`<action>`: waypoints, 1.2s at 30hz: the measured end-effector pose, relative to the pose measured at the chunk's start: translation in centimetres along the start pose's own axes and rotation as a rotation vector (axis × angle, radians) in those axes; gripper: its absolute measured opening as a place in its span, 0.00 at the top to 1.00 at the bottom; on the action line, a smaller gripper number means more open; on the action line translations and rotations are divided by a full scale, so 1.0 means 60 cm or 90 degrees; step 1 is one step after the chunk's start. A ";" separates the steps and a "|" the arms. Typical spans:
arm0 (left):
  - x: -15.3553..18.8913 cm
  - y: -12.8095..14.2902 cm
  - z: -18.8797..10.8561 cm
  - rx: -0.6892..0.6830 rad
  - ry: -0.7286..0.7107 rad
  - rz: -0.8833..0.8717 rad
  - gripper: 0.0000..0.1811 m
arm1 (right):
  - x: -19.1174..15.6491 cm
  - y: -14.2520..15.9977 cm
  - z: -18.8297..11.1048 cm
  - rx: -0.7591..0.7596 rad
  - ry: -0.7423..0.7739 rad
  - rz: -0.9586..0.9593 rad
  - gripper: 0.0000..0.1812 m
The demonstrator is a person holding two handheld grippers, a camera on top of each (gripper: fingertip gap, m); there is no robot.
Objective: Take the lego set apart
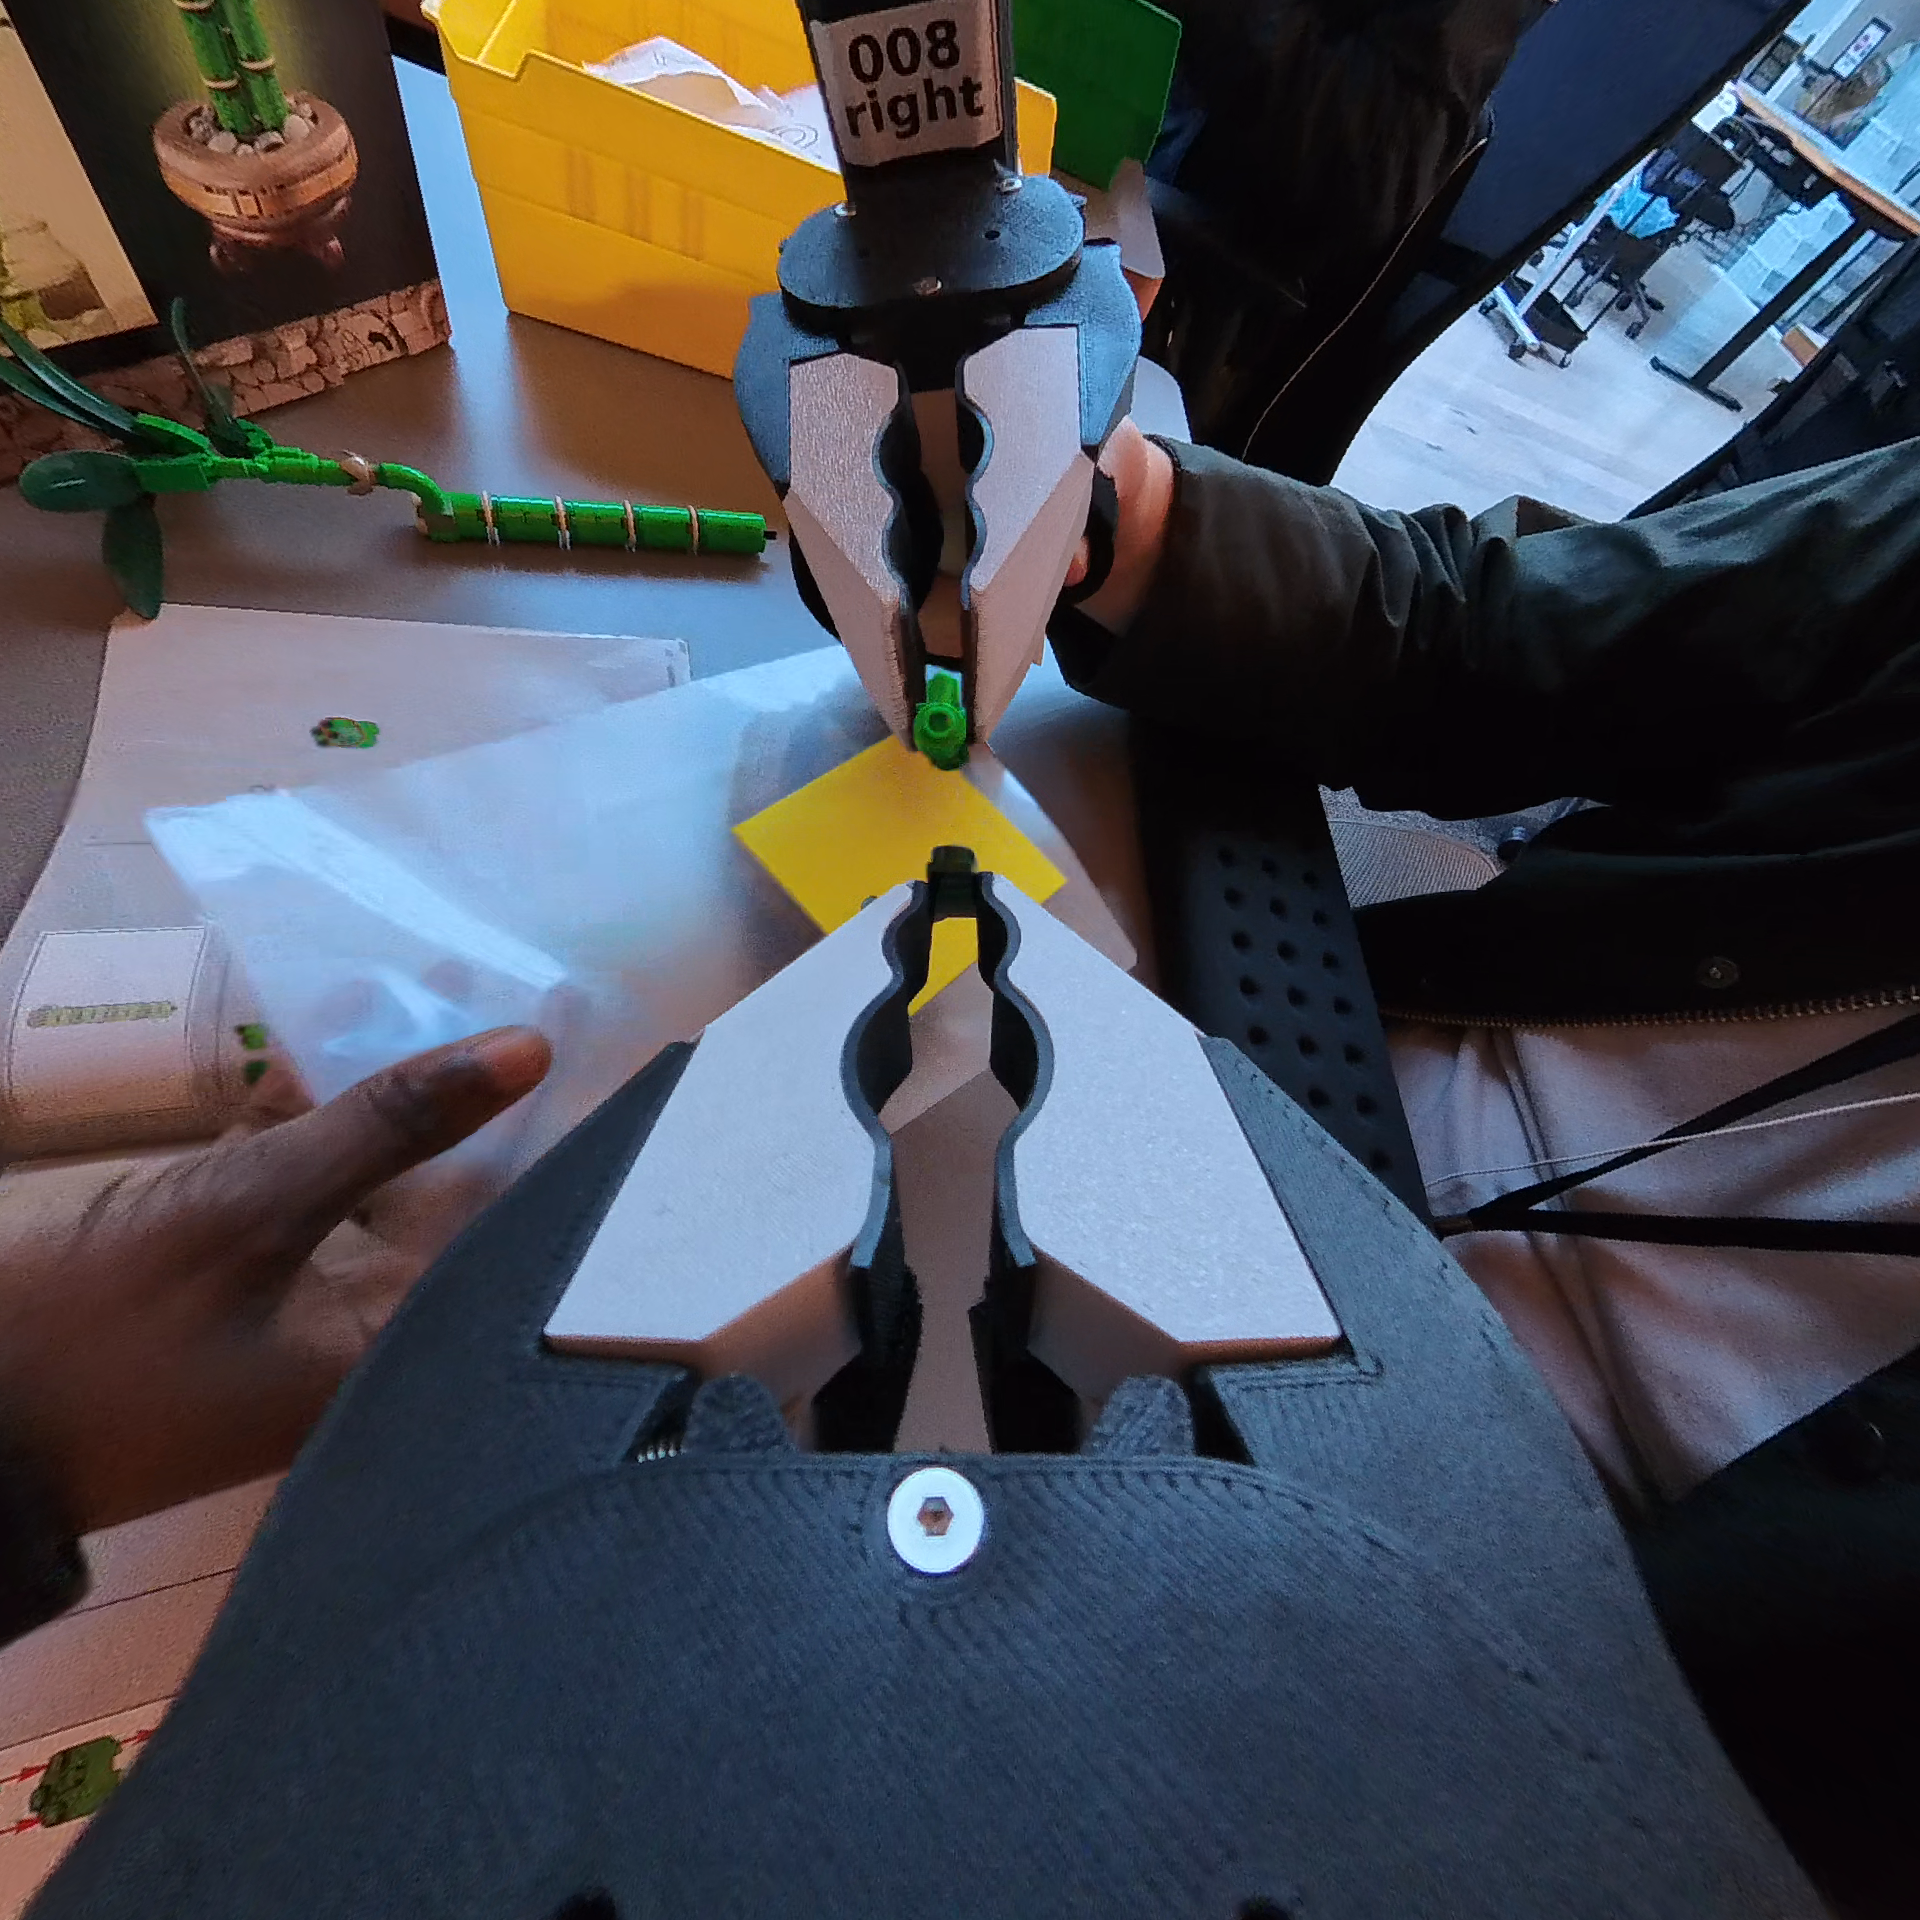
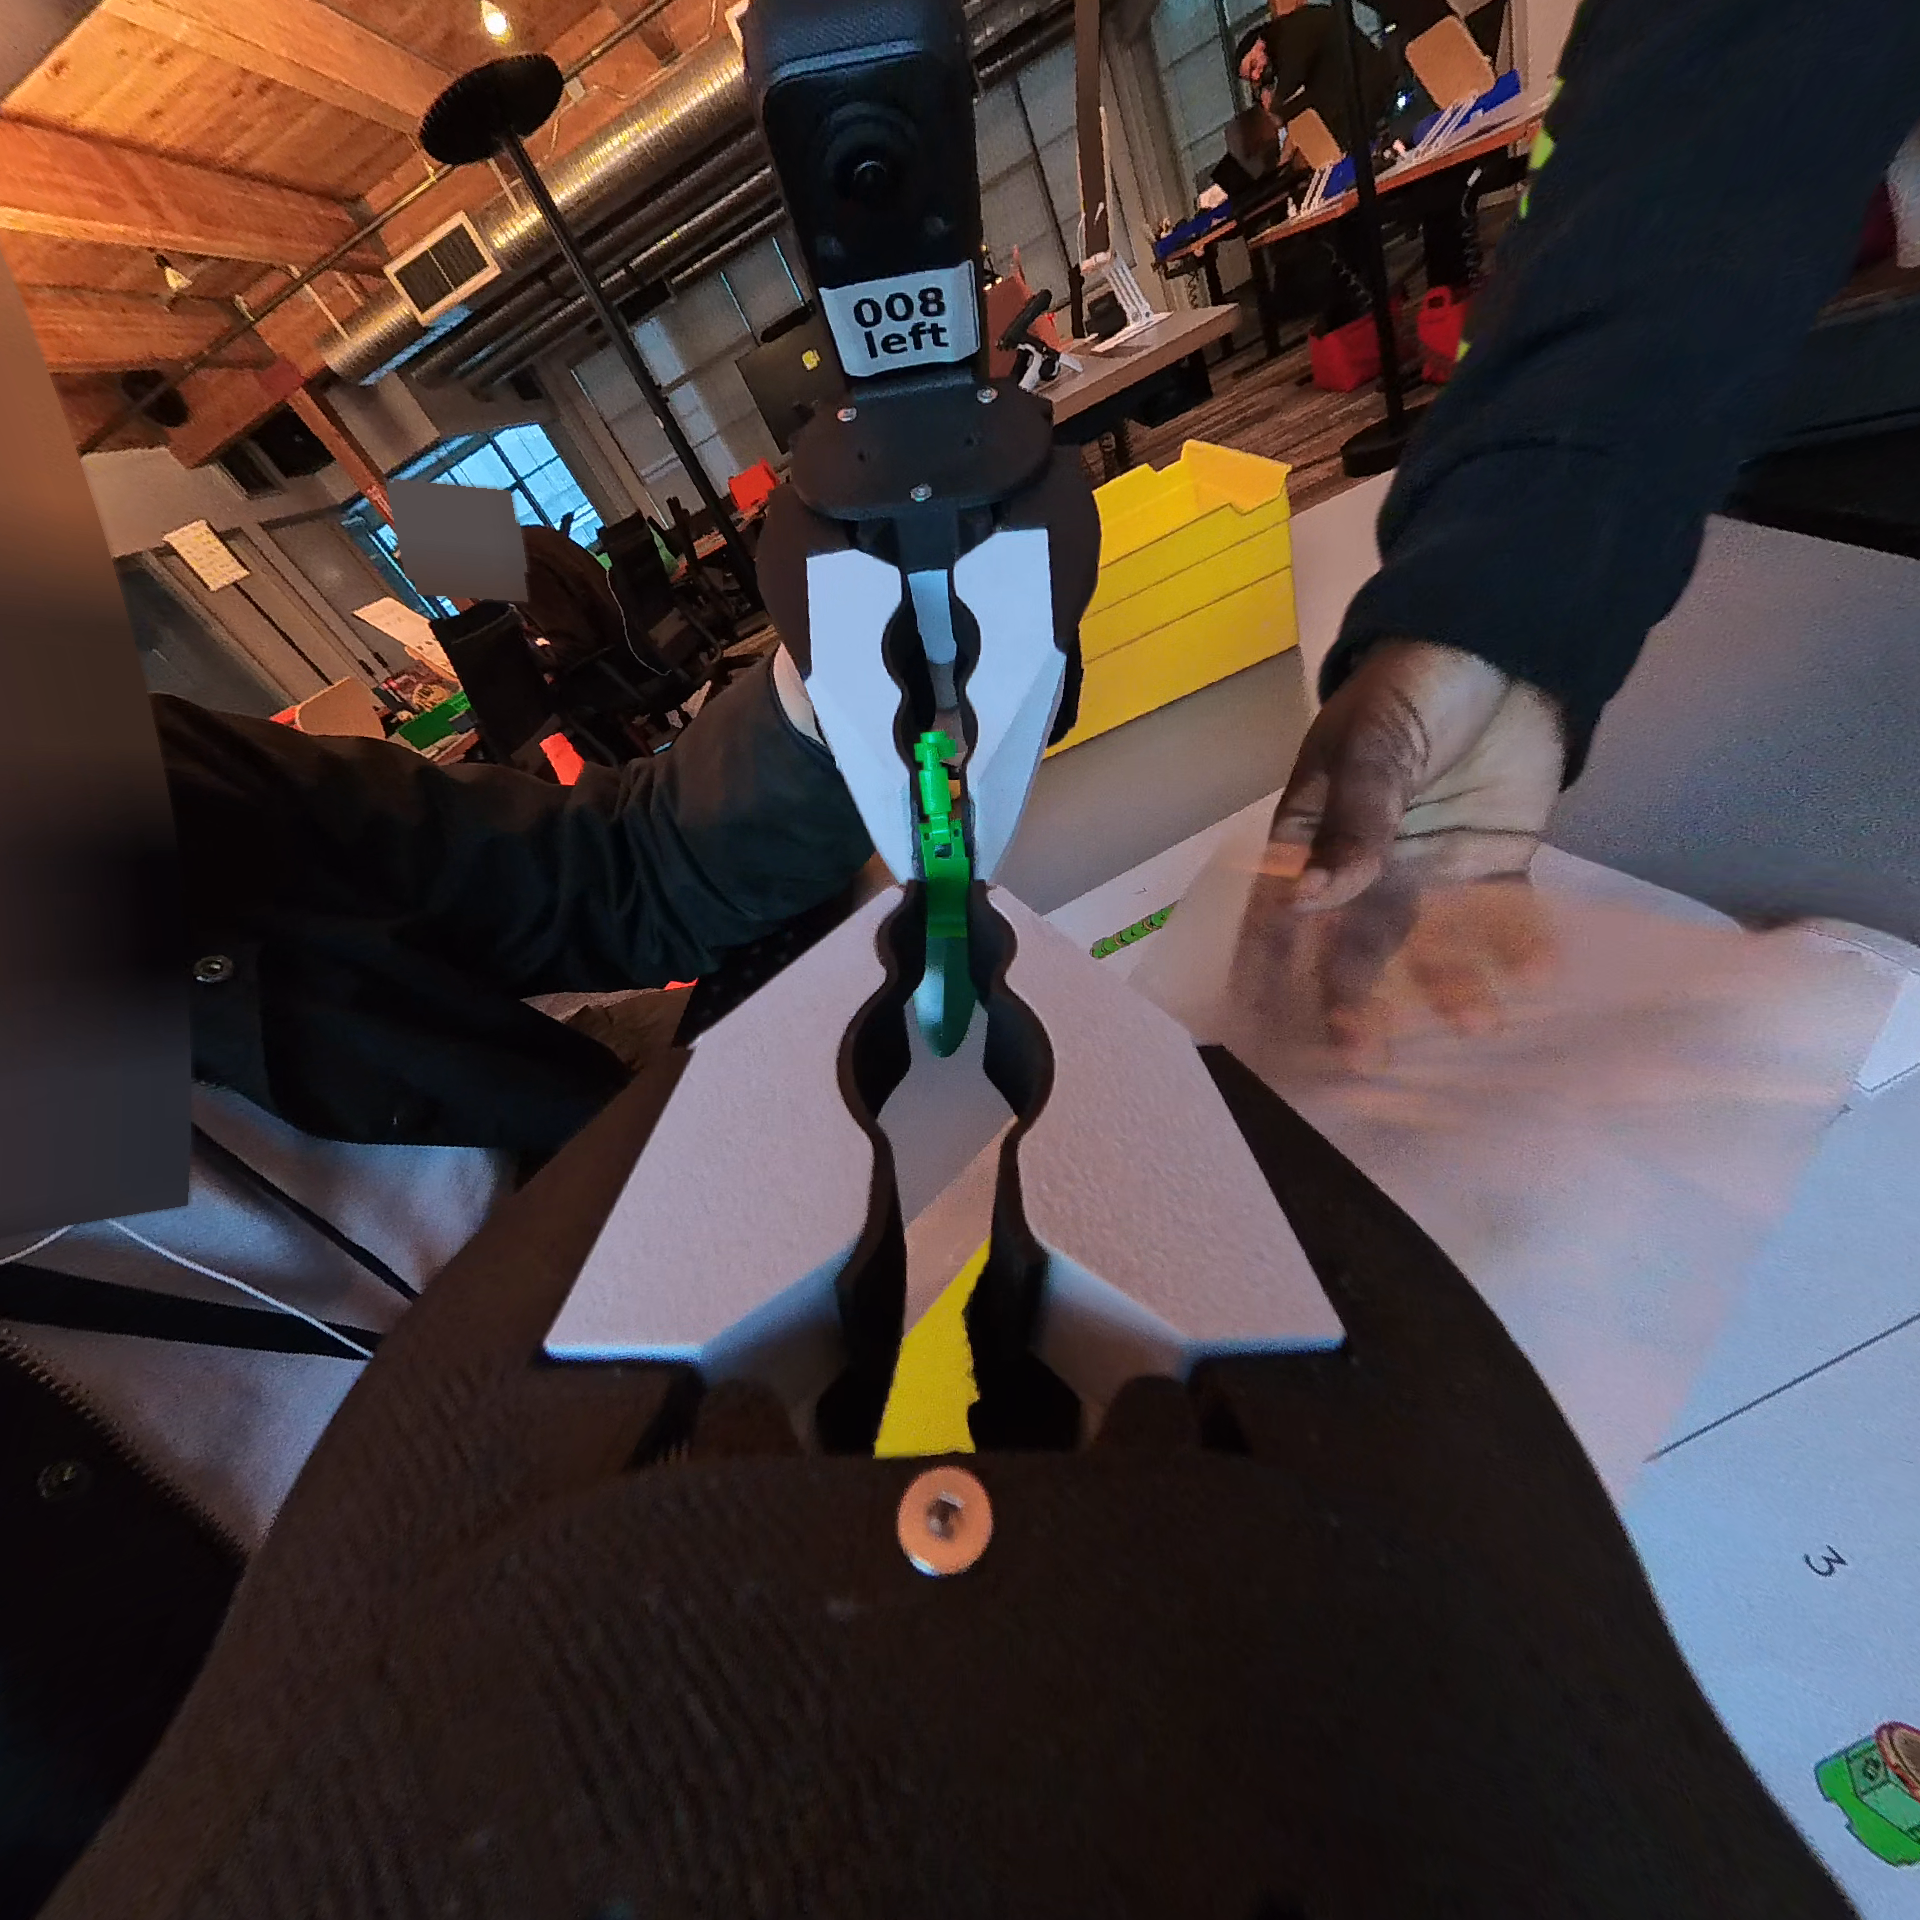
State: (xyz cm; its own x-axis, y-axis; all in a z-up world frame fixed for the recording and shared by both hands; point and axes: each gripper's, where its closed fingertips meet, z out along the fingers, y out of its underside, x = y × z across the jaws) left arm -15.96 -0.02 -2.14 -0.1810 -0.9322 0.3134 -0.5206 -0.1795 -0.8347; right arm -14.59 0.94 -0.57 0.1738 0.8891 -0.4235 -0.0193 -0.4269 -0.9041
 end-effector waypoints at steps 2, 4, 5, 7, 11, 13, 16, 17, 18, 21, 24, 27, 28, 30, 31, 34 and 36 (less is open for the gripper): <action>0.000 0.002 0.002 -0.003 0.001 -0.003 0.96 | 0.001 0.003 0.000 -0.009 0.004 -0.004 0.97; -0.001 0.004 0.003 -0.006 0.002 -0.006 0.96 | 0.002 0.007 0.001 -0.018 0.010 -0.009 0.96; -0.001 0.004 0.004 -0.007 0.002 -0.007 0.96 | 0.002 0.009 0.001 -0.023 0.011 -0.011 0.96; -0.003 0.008 0.006 -0.013 0.003 -0.011 0.96 | 0.002 0.012 0.001 -0.032 0.015 -0.017 0.96; -0.006 0.013 0.010 -0.021 0.000 -0.017 0.96 | 0.003 0.022 0.002 -0.051 0.014 -0.016 0.97; -0.007 0.014 0.011 -0.021 0.002 -0.019 0.96 | 0.004 0.028 0.004 -0.062 0.016 -0.016 0.96; -0.009 0.017 0.013 -0.025 0.004 -0.026 0.96 | 0.005 0.032 0.005 -0.071 0.017 -0.017 0.97; -0.009 0.018 0.013 -0.025 0.004 -0.028 0.96 | 0.006 0.033 0.005 -0.075 0.020 -0.019 0.97; -0.011 0.019 0.014 -0.025 0.004 -0.031 0.96 | 0.007 0.035 0.004 -0.079 0.023 -0.021 0.97; -0.015 0.025 0.018 -0.032 0.007 -0.043 0.96 | 0.009 0.035 0.000 -0.079 0.028 -0.021 0.96; -0.016 0.026 0.018 -0.033 0.011 -0.050 0.96 | 0.014 0.038 -0.001 -0.084 0.037 -0.021 0.96; -0.020 0.030 0.019 -0.037 0.005 -0.055 0.96 | 0.020 0.045 0.000 -0.097 0.049 -0.021 0.96; -0.023 0.033 0.020 -0.042 0.002 -0.059 0.96 | 0.023 0.049 0.000 -0.106 0.056 -0.023 0.96; -0.027 0.038 0.023 -0.047 0.002 -0.066 0.96 | 0.027 0.057 0.002 -0.119 0.063 -0.025 0.96; -0.026 0.038 0.024 -0.046 0.007 -0.068 0.96 | 0.028 0.059 0.003 -0.122 0.065 -0.024 0.96; -0.020 0.035 0.026 -0.041 0.022 -0.062 0.96 | 0.035 0.065 0.005 -0.134 0.078 -0.025 0.96; -0.011 0.032 0.028 -0.038 0.034 -0.044 0.96 | 0.038 0.066 0.005 -0.135 0.086 -0.020 0.96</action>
State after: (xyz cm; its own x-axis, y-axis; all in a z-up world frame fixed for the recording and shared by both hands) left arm -15.43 -0.27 -4.74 -0.1867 -0.8996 0.3948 -0.5815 -0.2227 -0.7825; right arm -14.57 1.35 -5.12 0.3014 0.8784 -0.3709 0.1921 -0.4370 -0.8787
